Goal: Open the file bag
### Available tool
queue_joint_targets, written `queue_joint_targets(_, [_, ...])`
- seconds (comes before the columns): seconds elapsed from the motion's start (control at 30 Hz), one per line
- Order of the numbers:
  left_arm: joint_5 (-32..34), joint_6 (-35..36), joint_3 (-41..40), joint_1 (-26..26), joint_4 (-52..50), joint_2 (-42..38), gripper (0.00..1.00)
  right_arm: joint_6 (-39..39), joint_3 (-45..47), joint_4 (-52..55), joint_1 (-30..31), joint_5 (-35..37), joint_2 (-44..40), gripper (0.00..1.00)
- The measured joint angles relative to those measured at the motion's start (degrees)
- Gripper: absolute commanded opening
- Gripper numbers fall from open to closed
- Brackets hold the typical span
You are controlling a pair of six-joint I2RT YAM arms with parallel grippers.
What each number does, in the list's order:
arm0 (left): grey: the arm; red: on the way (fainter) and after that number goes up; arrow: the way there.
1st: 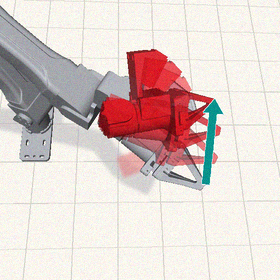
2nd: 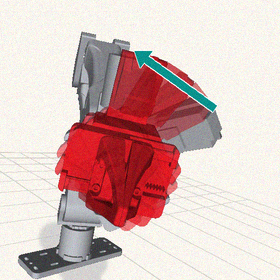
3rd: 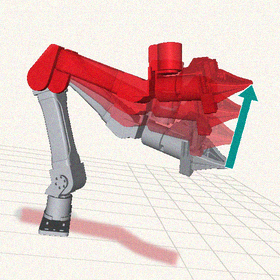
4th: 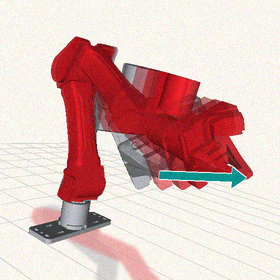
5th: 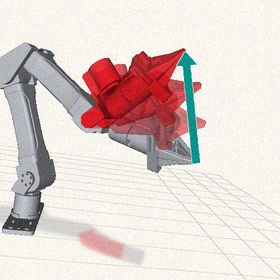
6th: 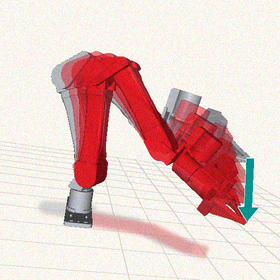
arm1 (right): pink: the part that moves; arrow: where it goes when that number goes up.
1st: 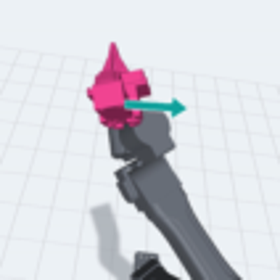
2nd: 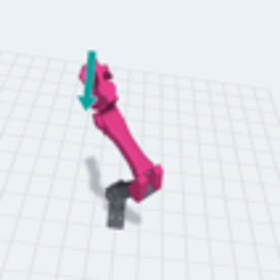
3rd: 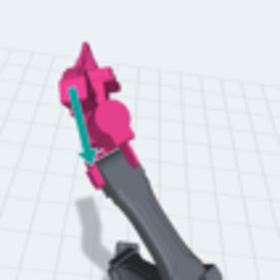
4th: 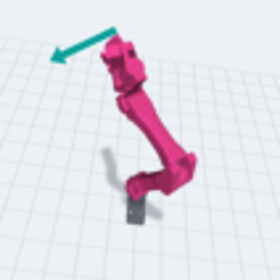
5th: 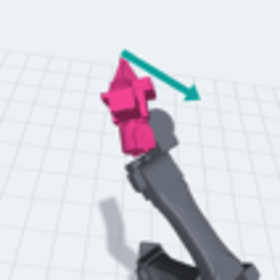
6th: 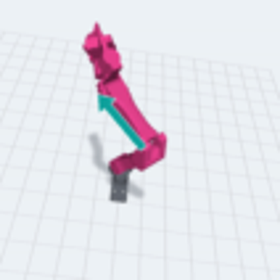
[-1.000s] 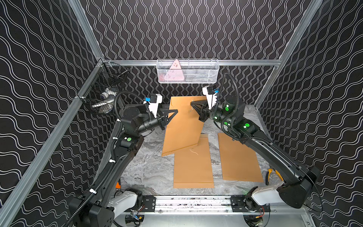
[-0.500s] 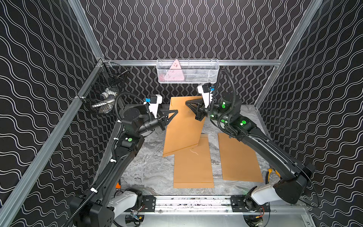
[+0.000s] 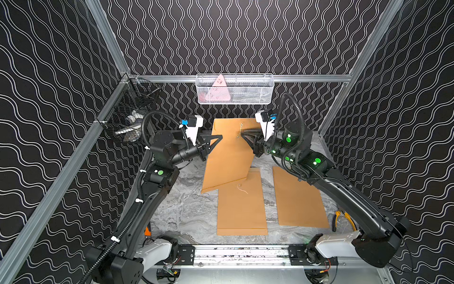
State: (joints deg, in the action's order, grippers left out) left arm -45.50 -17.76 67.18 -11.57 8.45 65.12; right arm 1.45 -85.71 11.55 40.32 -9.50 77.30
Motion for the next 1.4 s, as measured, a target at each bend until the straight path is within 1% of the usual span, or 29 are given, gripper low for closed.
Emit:
queue_joint_targets(0.13, [-1.3,3.5,2.7,0.0,-3.4,0.0,0.00,-0.8,2.7,1.7,-0.9,2.8,-1.1,0.26])
queue_joint_targets(0.27, [-2.6,5.8,1.4,0.0,-3.5,-2.2,0.00,-0.4,6.6,1.4,-1.8,3.0,-3.0,0.29])
queue_joint_targets(0.47, [-5.4,9.6,1.0,0.0,-4.7,-5.3,0.00,-2.0,6.6,1.2,-1.7,2.6,-2.7,0.34])
queue_joint_targets(0.6, [-8.2,11.6,1.4,0.0,-5.0,-6.3,0.00,-3.4,6.7,0.2,-1.7,1.2,-2.4,0.36])
queue_joint_targets(0.9, [-11.3,12.1,1.8,0.0,-5.9,-6.1,0.00,-4.8,6.7,-2.6,-1.7,-2.1,-1.2,0.38])
queue_joint_targets(1.4, [-11.7,11.7,1.8,0.0,-6.3,-5.7,0.00,-6.8,2.9,-2.3,-1.7,-7.5,0.4,0.37])
